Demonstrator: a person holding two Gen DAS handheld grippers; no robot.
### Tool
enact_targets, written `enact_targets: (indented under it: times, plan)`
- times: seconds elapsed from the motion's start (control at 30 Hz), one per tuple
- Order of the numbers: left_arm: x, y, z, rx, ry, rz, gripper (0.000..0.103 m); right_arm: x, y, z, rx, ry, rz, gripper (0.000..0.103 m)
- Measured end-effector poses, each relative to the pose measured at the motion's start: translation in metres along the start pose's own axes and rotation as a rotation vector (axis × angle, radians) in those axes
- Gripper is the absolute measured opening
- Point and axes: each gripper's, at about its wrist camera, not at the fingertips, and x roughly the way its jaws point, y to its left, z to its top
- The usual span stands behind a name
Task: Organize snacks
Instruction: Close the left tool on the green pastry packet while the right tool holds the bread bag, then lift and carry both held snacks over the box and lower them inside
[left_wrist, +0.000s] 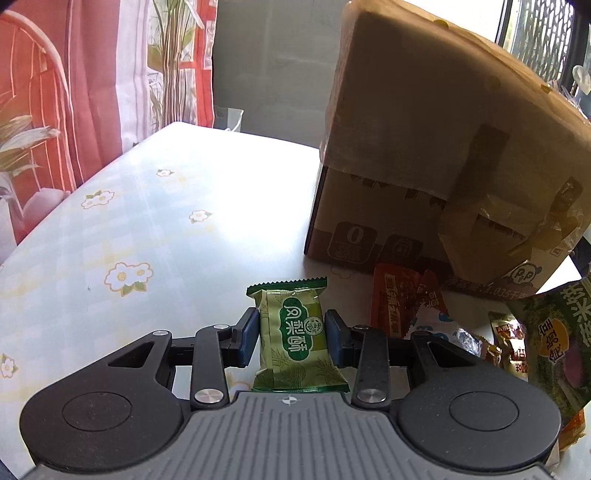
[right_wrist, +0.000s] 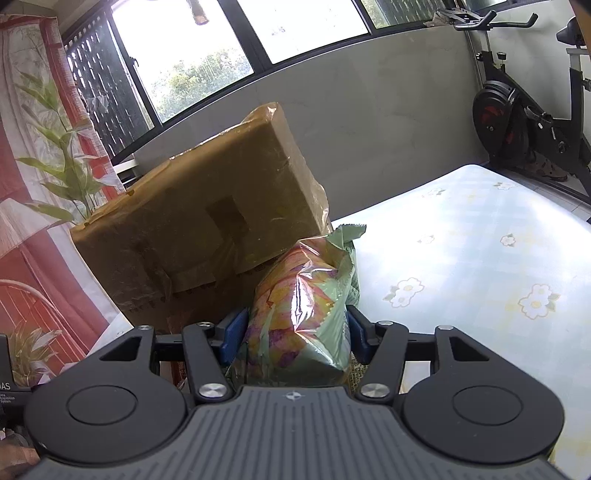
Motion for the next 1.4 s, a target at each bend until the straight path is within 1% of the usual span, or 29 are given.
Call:
enact_targets:
  times: [0.07, 0.13, 0.17, 0.3, 0.37, 0.5, 0.63, 0.77, 0.9, 1.03, 1.1, 1.2, 1.27, 1.33, 1.4]
  plan:
    - [-0.005, 0.0, 0.004, 0.012, -0.031, 0.013, 0.041, -0.01, -0.003, 0.005, -0.006, -0.025, -0.006, 0.058]
    - [-0.013, -0.004, 0.01, 0.044, -0.077, 0.046, 0.041, -0.02, -0.004, 0.011, -0.022, -0.049, -0.017, 0.058]
    - [-0.017, -0.004, 0.013, 0.048, -0.101, 0.047, 0.041, -0.026, -0.004, 0.015, -0.034, -0.062, -0.021, 0.058]
    - [-0.037, -0.003, 0.031, 0.04, -0.18, 0.022, 0.041, -0.048, 0.0, 0.033, -0.086, -0.116, -0.017, 0.058]
    - [-0.047, -0.003, 0.041, 0.034, -0.214, 0.01, 0.041, -0.062, 0.007, 0.046, -0.12, -0.168, -0.015, 0.058]
    - [-0.062, -0.007, 0.061, 0.029, -0.268, -0.01, 0.041, -0.081, 0.017, 0.072, -0.137, -0.268, 0.016, 0.058]
    - [-0.08, -0.014, 0.078, 0.043, -0.338, -0.015, 0.041, -0.091, 0.029, 0.095, -0.157, -0.336, 0.047, 0.058]
    - [-0.094, -0.022, 0.098, 0.068, -0.389, -0.053, 0.041, -0.088, 0.039, 0.119, -0.164, -0.388, 0.084, 0.058]
    - [-0.098, -0.032, 0.122, 0.096, -0.446, -0.086, 0.041, -0.073, 0.049, 0.145, -0.203, -0.406, 0.133, 0.058]
    - [-0.093, -0.045, 0.143, 0.103, -0.459, -0.122, 0.041, -0.045, 0.065, 0.169, -0.298, -0.418, 0.152, 0.058]
    - [-0.09, -0.052, 0.151, 0.11, -0.466, -0.129, 0.041, -0.024, 0.073, 0.179, -0.344, -0.411, 0.156, 0.058]
    - [-0.083, -0.063, 0.156, 0.119, -0.461, -0.144, 0.041, 0.012, 0.086, 0.187, -0.425, -0.405, 0.136, 0.058]
    - [-0.078, -0.07, 0.16, 0.121, -0.454, -0.15, 0.041, 0.038, 0.093, 0.189, -0.48, -0.393, 0.102, 0.058]
    - [-0.067, -0.075, 0.164, 0.115, -0.433, -0.151, 0.041, 0.069, 0.098, 0.189, -0.5, -0.351, 0.061, 0.058]
    - [-0.058, -0.079, 0.166, 0.103, -0.413, -0.157, 0.041, 0.095, 0.1, 0.185, -0.494, -0.289, 0.042, 0.058]
